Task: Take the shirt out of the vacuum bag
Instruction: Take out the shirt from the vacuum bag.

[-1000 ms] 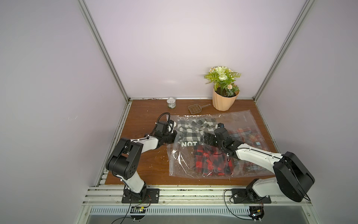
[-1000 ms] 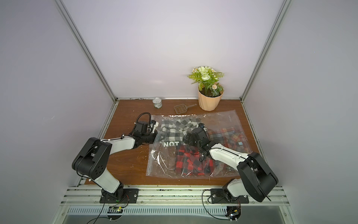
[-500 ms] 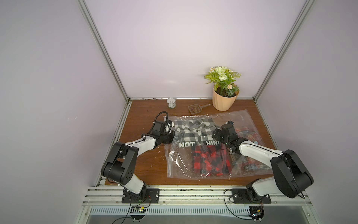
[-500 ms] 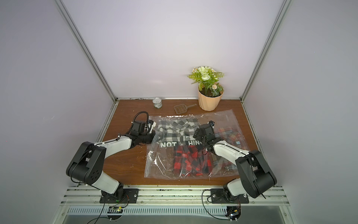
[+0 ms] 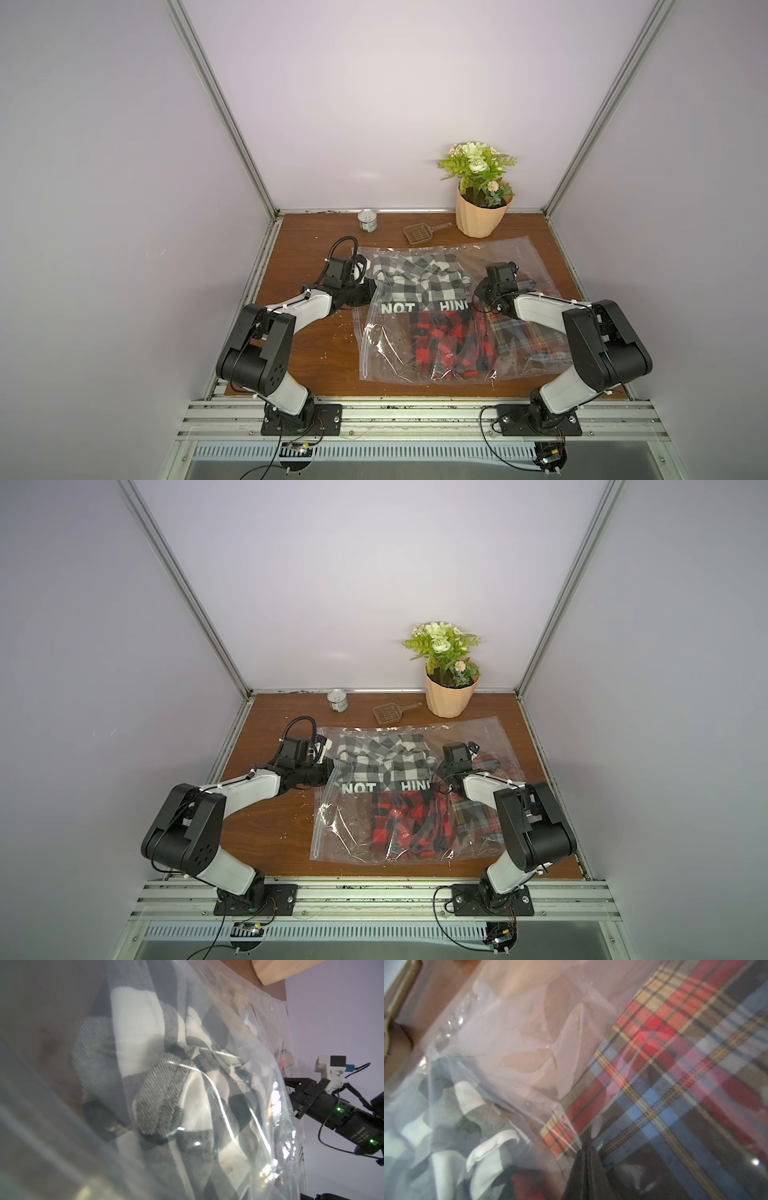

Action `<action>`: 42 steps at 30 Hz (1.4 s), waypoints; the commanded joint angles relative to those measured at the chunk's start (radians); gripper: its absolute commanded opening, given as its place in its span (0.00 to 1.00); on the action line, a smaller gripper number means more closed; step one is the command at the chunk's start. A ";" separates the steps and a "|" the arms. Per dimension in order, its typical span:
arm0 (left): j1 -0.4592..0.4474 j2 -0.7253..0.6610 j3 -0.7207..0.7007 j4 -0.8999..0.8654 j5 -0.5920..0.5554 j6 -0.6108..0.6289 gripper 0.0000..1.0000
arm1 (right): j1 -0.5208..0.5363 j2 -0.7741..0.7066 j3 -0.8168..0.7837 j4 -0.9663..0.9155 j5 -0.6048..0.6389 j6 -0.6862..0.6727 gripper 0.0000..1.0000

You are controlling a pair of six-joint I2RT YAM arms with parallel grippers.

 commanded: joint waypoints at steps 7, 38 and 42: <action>0.079 -0.068 0.009 -0.065 0.003 0.041 0.00 | -0.050 0.014 -0.055 -0.001 -0.013 0.030 0.00; 0.327 -0.250 -0.114 -0.232 0.030 0.085 0.00 | -0.137 0.007 -0.096 0.053 -0.079 0.024 0.00; 0.327 -0.267 -0.139 -0.229 0.039 0.080 0.00 | -0.140 0.010 -0.097 0.059 -0.092 0.025 0.00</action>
